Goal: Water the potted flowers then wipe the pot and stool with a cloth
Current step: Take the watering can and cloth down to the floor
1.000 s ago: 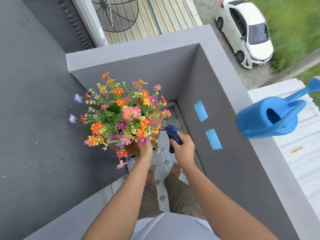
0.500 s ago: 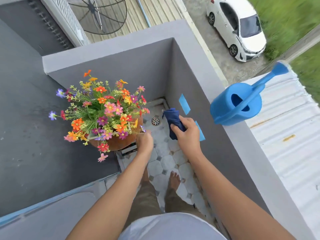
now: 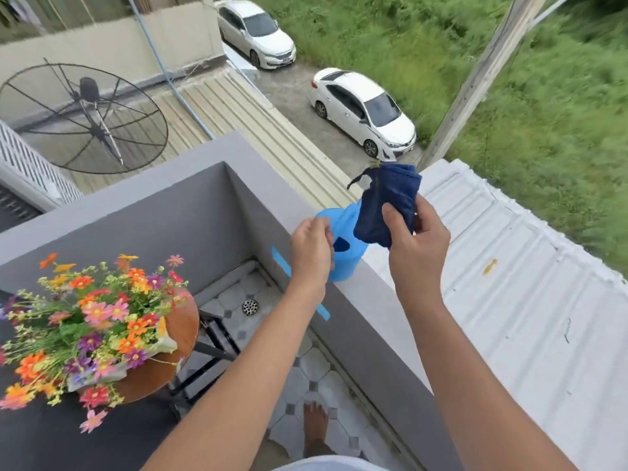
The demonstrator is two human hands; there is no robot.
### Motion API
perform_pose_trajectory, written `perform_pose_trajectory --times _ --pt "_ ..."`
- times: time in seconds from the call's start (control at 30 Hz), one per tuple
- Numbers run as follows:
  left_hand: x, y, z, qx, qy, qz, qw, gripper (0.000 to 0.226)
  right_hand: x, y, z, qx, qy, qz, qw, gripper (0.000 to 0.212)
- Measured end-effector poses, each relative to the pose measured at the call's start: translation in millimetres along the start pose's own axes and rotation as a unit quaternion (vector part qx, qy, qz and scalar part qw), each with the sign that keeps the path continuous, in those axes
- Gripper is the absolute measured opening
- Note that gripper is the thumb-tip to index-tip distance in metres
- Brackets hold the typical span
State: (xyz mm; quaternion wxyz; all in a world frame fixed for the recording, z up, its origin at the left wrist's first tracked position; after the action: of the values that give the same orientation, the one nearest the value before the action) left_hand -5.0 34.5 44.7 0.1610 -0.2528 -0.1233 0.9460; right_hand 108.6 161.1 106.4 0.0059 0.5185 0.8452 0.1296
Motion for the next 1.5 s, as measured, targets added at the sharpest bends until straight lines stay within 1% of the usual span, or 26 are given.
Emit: perform_pose_trajectory --times 0.07,0.17,0.27,0.33,0.37,0.5,0.57,0.73,0.83,0.93,1.0,1.07,1.17,1.2,1.27,1.37,1.43,1.5 --pt "0.7 -33.0 -23.1 -0.027 0.060 -0.008 0.998 0.009 12.2 26.2 10.1 0.001 -0.016 0.044 0.999 0.013" --pt "11.3 -58.7 -57.7 -0.079 0.127 0.017 0.989 0.014 20.8 51.2 29.7 0.009 -0.053 0.081 0.995 0.022" --pt "28.9 -71.3 -78.6 -0.189 0.168 0.045 0.967 0.034 24.1 65.9 45.0 0.007 -0.070 0.092 0.993 0.022" --pt "40.6 -78.0 -81.1 -0.260 0.169 0.047 0.950 0.045 23.9 69.6 52.6 0.006 -0.073 0.091 0.993 0.021" --pt "45.9 -80.0 -80.4 -0.279 0.161 0.049 0.946 0.047 23.3 70.0 56.2 0.005 -0.075 0.087 0.993 0.020" --pt "55.5 -70.7 -72.3 -0.285 0.112 0.080 0.949 0.033 17.8 63.7 57.9 0.013 -0.080 0.069 0.994 0.017" --pt "54.6 -55.1 -67.4 -0.255 0.094 0.098 0.957 0.030 15.6 57.7 55.0 0.018 -0.075 0.057 0.995 0.016" --pt "44.6 1.3 -36.9 -0.160 0.020 0.101 0.982 0.037 8.0 29.0 45.3 0.035 -0.076 0.010 0.996 0.020" --pt "41.0 44.2 -18.2 -0.113 -0.016 0.100 0.988 0.037 -2.7 0.9 37.9 0.056 -0.079 -0.044 0.994 0.013" --pt "42.9 90.5 -9.9 -0.040 -0.031 0.115 0.992 0.039 -16.1 -35.7 36.8 0.068 -0.083 -0.110 0.988 0.008" --pt "51.1 119.3 -16.7 0.018 -0.028 0.118 0.992 0.040 -25.9 -63.2 42.9 0.065 -0.089 -0.148 0.983 0.009" --pt "63.9 146.9 -36.9 0.102 -0.026 0.115 0.988 0.044 -38.7 -91.2 55.3 0.051 -0.094 -0.186 0.977 0.013" --pt "99.1 188.1 -84.1 0.254 -0.040 0.119 0.959 0.057 -58.8 -140.0 103.6 0.016 -0.110 -0.235 0.966 0.016" --pt "113.8 203.2 -105.2 0.290 -0.037 0.127 0.948 0.060 -66.5 -156.6 132.0 -0.007 -0.117 -0.244 0.963 0.015" --pt "140.1 228.5 -143.6 0.323 -0.014 0.148 0.935 0.058 -79.1 -179.9 186.8 -0.055 -0.128 -0.250 0.958 0.008" --pt "198.1 280.7 -234.5 0.355 0.029 0.171 0.919 0.051 -100.0 -217.7 295.0 -0.127 -0.155 -0.257 0.946 0.019" --pt "238.6 313.4 -297.8 0.391 0.048 0.167 0.904 0.051 -110.2 -234.5 365.7 -0.147 -0.185 -0.249 0.939 0.018" --pt "275.5 339.4 -357.5 0.438 0.061 0.145 0.885 0.049 -119.5 -245.2 431.2 -0.164 -0.210 -0.237 0.934 0.016"
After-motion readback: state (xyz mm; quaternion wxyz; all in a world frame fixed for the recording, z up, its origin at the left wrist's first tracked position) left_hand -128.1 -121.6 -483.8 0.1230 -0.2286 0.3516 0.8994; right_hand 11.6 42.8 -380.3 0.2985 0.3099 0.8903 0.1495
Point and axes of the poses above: each hand's wrist, its own x-axis towards the middle knuckle, its own y-axis out of the back of the hand, z = x × y, the point moved 7 cm from there along x, towards the middle knuckle, and after that the axes turned 8 degrees about -x, right-handed, at the moved point
